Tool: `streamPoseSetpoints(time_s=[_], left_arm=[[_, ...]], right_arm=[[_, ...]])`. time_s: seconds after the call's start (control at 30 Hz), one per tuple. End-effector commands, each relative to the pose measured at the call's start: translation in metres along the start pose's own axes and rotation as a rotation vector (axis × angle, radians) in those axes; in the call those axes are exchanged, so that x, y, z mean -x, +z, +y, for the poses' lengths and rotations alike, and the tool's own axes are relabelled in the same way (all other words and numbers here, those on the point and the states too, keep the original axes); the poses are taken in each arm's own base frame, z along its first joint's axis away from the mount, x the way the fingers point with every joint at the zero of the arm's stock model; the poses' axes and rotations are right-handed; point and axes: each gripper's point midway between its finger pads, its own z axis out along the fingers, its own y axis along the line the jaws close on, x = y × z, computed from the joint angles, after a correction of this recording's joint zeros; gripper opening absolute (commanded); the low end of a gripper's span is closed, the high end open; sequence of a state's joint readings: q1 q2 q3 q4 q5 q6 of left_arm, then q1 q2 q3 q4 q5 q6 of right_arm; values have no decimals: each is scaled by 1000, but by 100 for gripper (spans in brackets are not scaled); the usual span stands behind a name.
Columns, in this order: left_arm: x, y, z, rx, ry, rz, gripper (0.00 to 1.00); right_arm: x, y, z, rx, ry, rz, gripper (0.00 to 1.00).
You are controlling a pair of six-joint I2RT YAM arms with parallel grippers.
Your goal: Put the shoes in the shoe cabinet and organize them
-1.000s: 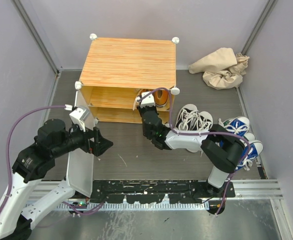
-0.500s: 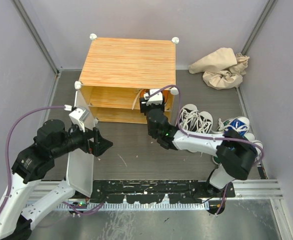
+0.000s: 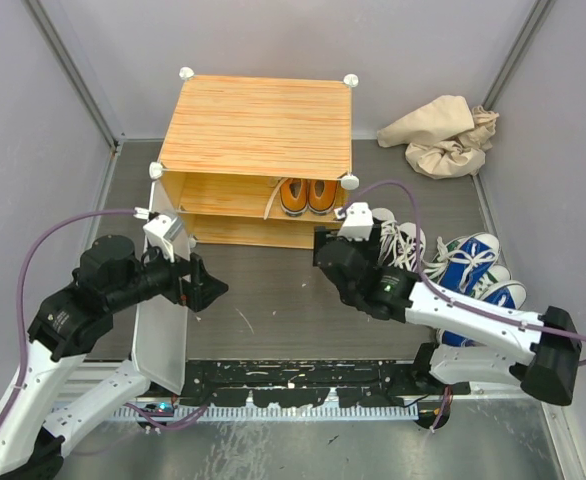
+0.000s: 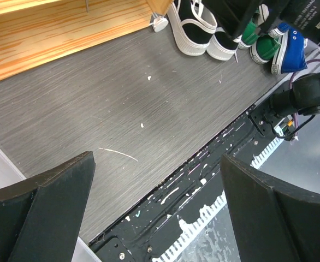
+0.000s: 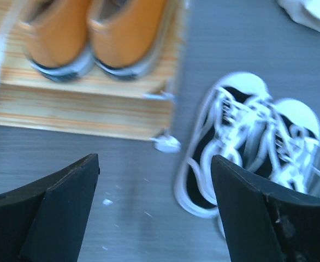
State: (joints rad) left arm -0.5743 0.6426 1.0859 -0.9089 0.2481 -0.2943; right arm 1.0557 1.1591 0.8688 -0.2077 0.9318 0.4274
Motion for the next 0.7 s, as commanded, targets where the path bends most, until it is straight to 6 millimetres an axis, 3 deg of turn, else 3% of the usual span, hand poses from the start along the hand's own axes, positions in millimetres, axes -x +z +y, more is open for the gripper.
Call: streamPoseSetpoints(time_s=[0.0,0.2,0.43,0.67], left_arm=[[10,3,-6,-40,52,-36,98],[11,6,-9,-61,55,-40,98],[11,4,-9,-61,52,-45,98],[10,1,-11,-65,49,-49,98]], right_arm=[[-35,-21,-71,-202,10,128,90],[-61,1,-105,-234,76,299,100],[-62,31,-118,-254,187,310,100],[-102,43,-131,-268,296,414,91]])
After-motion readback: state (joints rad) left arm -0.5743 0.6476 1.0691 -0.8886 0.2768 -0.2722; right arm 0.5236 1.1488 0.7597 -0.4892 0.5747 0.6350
